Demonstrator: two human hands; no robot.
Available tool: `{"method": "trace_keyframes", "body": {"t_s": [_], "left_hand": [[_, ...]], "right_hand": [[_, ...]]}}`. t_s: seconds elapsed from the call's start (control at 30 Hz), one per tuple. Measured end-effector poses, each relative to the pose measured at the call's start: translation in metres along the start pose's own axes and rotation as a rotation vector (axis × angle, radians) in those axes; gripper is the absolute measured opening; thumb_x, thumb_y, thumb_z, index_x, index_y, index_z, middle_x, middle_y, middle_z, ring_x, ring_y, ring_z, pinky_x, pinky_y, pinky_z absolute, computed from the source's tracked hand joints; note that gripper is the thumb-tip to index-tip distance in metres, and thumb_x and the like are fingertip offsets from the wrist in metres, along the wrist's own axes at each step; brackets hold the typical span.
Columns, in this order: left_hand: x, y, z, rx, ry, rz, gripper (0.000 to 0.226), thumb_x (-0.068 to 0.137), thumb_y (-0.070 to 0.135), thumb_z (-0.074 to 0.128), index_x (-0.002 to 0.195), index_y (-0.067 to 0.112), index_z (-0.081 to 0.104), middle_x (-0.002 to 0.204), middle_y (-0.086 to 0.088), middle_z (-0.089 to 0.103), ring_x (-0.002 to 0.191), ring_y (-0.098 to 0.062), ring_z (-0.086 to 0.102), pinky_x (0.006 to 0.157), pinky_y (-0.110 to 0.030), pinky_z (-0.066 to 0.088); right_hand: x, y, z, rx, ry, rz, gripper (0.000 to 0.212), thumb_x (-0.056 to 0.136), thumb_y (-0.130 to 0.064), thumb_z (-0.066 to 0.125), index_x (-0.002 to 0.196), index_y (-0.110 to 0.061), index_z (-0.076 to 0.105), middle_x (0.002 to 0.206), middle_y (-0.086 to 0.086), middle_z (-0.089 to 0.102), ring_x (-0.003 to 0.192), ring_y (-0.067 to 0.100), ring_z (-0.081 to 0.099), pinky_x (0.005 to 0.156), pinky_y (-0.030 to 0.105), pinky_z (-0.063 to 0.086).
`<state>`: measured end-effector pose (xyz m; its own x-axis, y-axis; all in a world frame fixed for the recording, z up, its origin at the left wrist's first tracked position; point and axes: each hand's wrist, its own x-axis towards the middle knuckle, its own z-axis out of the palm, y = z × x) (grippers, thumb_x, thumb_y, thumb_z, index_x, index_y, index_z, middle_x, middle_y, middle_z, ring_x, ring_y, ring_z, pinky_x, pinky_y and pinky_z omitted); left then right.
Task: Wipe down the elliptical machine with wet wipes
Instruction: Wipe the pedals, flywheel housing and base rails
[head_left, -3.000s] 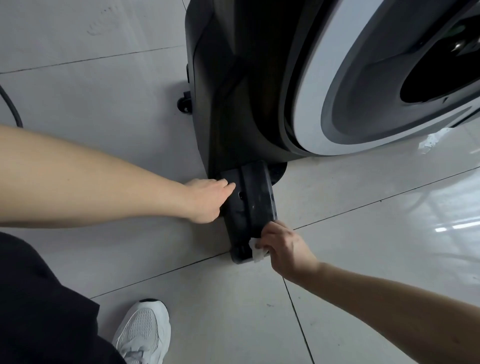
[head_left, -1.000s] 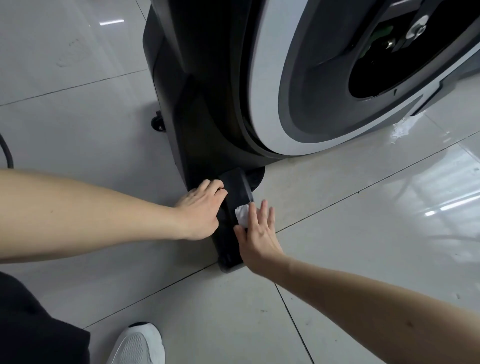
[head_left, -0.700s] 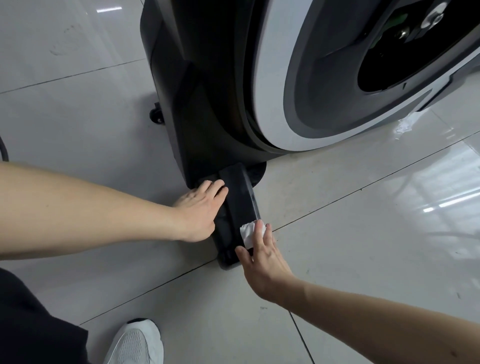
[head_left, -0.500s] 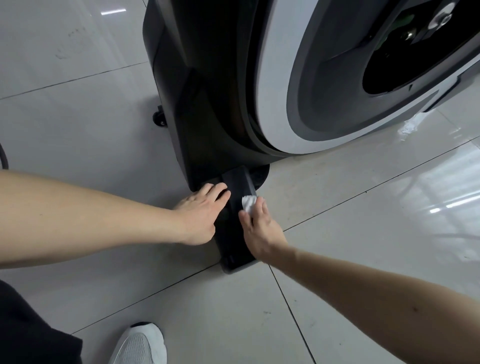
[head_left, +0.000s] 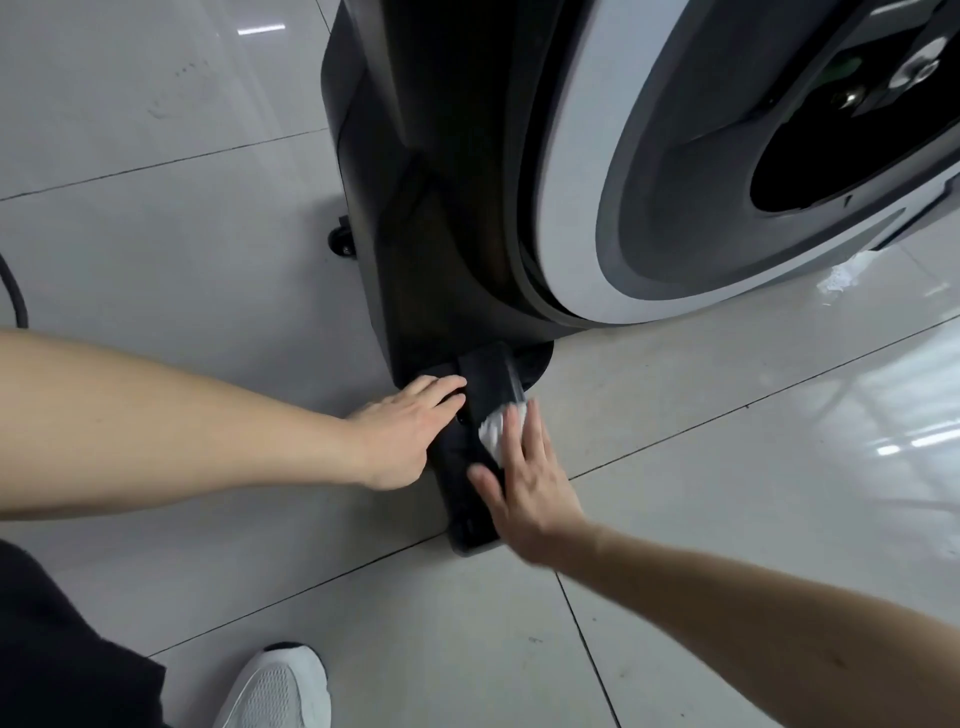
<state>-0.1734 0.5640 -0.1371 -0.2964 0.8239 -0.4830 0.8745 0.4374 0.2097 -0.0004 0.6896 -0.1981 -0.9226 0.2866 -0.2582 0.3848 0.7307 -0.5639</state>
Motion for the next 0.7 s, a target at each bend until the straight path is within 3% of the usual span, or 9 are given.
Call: {"method": "trace_keyframes", "body": {"t_s": [0.07, 0.13, 0.23, 0.33, 0.53, 0.7], "left_hand": [[-0.002, -0.001, -0.001, -0.005, 0.006, 0.009, 0.078, 0.086, -0.004, 0.041, 0.159, 0.014, 0.021, 0.166, 0.008, -0.003, 0.153, -0.017, 0.003, 0.116, -0.042, 0.039], [-0.005, -0.003, -0.002, -0.022, 0.040, 0.004, 0.068, 0.085, -0.004, 0.042, 0.151, 0.016, 0.035, 0.161, 0.006, 0.010, 0.148, -0.018, 0.017, 0.107, -0.040, 0.044], [-0.012, -0.011, -0.002, -0.019, 0.061, -0.060, 0.049, 0.085, -0.002, 0.043, 0.128, 0.018, 0.049, 0.136, 0.005, 0.035, 0.125, -0.021, 0.041, 0.093, -0.037, 0.047], [-0.021, -0.024, -0.004, 0.024, -0.060, -0.163, 0.037, 0.088, 0.004, 0.042, 0.119, 0.018, 0.055, 0.121, 0.001, 0.049, 0.114, -0.026, 0.053, 0.094, -0.044, 0.049], [-0.037, -0.034, -0.011, 0.124, -0.237, -0.257, 0.034, 0.092, 0.012, 0.041, 0.121, 0.016, 0.057, 0.123, -0.002, 0.052, 0.112, -0.029, 0.058, 0.088, -0.043, 0.052], [-0.040, -0.034, -0.008, 0.152, -0.287, -0.238, 0.031, 0.090, 0.014, 0.042, 0.116, 0.017, 0.059, 0.122, -0.002, 0.057, 0.109, -0.030, 0.060, 0.086, -0.042, 0.054]], "right_hand": [[-0.038, 0.009, 0.010, -0.126, -0.057, -0.030, 0.098, 0.093, -0.074, -0.007, 0.160, -0.003, -0.014, 0.165, 0.019, -0.027, 0.154, 0.027, -0.027, 0.128, 0.040, -0.004], [-0.056, 0.011, 0.016, -0.217, -0.103, -0.029, 0.096, 0.090, -0.074, -0.013, 0.156, -0.005, -0.023, 0.160, 0.015, -0.039, 0.149, 0.024, -0.037, 0.126, 0.039, -0.012], [-0.034, 0.005, 0.018, -0.273, -0.029, -0.036, 0.094, 0.097, -0.071, -0.003, 0.158, 0.001, -0.012, 0.163, 0.021, -0.030, 0.151, 0.030, -0.032, 0.126, 0.043, -0.010], [0.010, -0.007, 0.014, -0.343, 0.036, -0.048, 0.093, 0.100, -0.067, 0.008, 0.160, 0.004, 0.000, 0.166, 0.024, -0.017, 0.154, 0.035, -0.024, 0.128, 0.050, 0.000], [0.065, -0.035, 0.004, -0.530, 0.012, -0.127, 0.090, 0.099, -0.066, 0.004, 0.161, -0.002, -0.008, 0.166, 0.021, -0.024, 0.153, 0.033, -0.028, 0.127, 0.049, -0.008], [0.058, -0.029, 0.002, -0.609, -0.028, -0.293, 0.087, 0.100, -0.066, 0.009, 0.161, -0.005, -0.002, 0.170, 0.016, -0.010, 0.155, 0.029, -0.021, 0.127, 0.049, -0.004]]}}
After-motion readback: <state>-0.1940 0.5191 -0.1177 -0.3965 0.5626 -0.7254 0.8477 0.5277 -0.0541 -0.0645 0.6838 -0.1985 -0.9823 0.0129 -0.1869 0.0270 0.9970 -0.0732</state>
